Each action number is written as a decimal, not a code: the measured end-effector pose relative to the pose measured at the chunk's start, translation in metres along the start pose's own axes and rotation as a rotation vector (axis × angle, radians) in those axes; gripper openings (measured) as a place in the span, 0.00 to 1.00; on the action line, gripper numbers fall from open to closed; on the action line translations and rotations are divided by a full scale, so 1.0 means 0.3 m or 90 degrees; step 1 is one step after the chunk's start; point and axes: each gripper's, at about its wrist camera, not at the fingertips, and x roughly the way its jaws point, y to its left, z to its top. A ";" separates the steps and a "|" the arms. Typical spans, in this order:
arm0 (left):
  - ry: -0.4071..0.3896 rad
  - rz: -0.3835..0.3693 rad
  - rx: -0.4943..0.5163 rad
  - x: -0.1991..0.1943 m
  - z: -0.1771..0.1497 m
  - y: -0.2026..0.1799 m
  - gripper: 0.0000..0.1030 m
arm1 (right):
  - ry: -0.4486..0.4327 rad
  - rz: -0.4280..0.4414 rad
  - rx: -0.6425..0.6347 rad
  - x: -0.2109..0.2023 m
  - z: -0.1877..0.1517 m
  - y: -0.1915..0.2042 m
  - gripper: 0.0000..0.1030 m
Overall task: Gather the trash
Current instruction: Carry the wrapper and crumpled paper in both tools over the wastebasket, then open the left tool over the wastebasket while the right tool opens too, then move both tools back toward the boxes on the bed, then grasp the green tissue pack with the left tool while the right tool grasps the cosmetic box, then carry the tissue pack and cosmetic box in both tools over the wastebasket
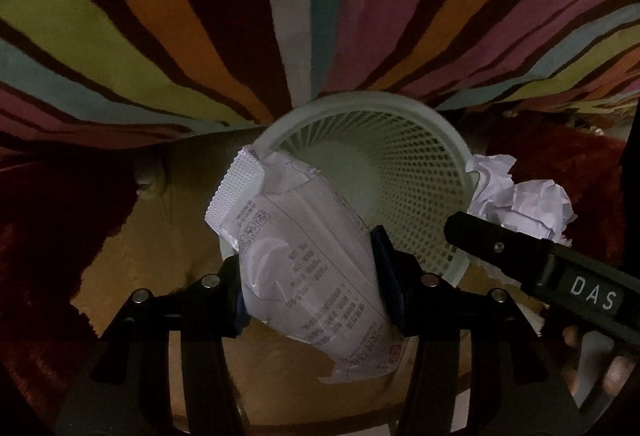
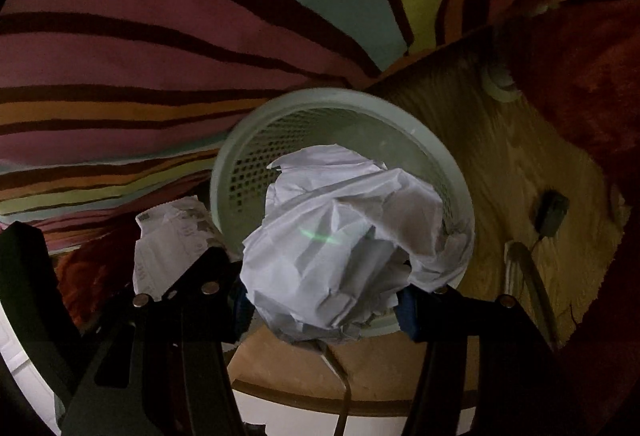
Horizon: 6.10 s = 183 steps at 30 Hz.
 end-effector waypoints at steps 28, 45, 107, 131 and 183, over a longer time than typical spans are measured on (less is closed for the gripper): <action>0.017 -0.014 -0.060 0.029 -0.005 0.070 0.79 | 0.009 -0.015 0.077 0.008 -0.016 -0.043 0.92; -0.015 -0.028 -0.074 -0.074 -0.052 0.100 0.79 | -0.029 0.011 0.042 -0.090 -0.052 0.002 0.92; -0.462 0.010 -0.098 -0.830 0.290 0.195 0.79 | -0.607 -0.134 -0.297 -0.860 0.125 0.322 0.92; -0.448 0.043 -0.114 -0.816 0.692 0.188 0.79 | -0.552 -0.149 -0.409 -0.823 0.418 0.433 0.92; -0.500 0.017 -0.085 -0.966 0.706 0.236 0.48 | -0.511 -0.084 -0.301 -0.891 0.385 0.458 0.45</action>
